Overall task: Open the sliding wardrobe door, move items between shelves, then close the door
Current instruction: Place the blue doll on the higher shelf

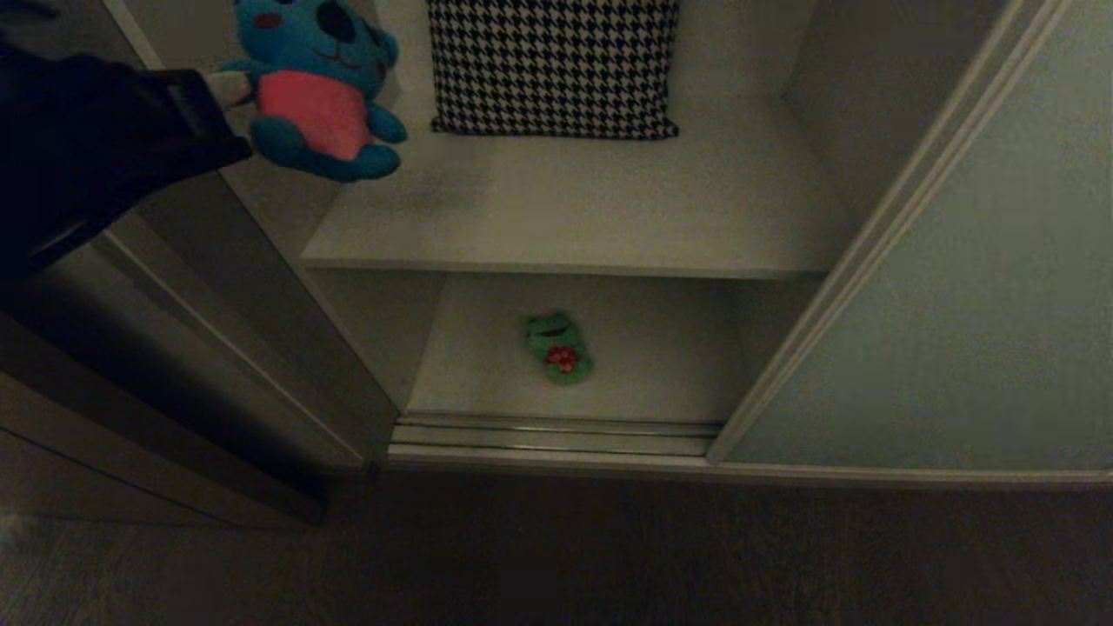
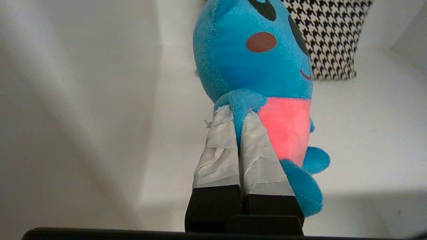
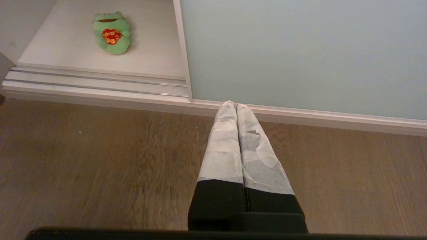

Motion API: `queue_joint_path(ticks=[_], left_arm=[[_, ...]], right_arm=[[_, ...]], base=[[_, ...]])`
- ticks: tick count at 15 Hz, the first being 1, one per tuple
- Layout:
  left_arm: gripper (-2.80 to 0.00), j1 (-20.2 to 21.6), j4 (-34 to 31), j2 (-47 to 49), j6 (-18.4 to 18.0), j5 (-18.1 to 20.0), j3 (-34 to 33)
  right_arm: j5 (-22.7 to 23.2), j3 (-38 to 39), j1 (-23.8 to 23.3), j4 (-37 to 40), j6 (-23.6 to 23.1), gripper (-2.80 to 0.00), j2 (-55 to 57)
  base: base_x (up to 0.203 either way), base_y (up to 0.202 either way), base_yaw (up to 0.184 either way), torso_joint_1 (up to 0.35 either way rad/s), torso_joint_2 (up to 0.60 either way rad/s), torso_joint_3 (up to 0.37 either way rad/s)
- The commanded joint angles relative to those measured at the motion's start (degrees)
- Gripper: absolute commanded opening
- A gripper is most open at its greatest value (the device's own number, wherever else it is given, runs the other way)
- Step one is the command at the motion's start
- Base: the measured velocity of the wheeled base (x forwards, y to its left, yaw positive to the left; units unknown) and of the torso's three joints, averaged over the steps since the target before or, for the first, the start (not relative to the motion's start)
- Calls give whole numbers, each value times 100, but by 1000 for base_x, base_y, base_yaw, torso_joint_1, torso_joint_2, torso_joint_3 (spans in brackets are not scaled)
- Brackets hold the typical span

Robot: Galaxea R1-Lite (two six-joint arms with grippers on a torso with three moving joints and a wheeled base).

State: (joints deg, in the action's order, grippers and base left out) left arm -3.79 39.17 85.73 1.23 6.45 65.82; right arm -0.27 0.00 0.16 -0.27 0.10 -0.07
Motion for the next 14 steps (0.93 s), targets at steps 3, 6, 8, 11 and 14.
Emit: queue_joint_path(ticks=[3, 6, 8, 11, 14], left_arm=[[-280, -224, 223, 2172, 135, -4, 1433], [-280, -328, 281, 3079, 182, -36, 2363], [-280, -346, 327, 3493, 218, -78, 2753], [-280, -344, 407, 3871, 280, -150, 3284], [-280, -347, 380, 4105, 307, -182, 3764]], right_arm=[[0, 0, 2, 0, -1, -280, -10], [0, 0, 2, -6, -1, -280, -10], [0, 0, 2, 0, -1, -280, -10], [0, 0, 2, 0, -1, -280, -10], [0, 0, 2, 0, -1, -280, -10]], base=[[0, 0, 0, 0, 0, 0], [0, 0, 0, 0, 0, 0], [0, 0, 0, 0, 0, 0], [0, 0, 0, 0, 0, 0], [0, 0, 0, 0, 0, 0]])
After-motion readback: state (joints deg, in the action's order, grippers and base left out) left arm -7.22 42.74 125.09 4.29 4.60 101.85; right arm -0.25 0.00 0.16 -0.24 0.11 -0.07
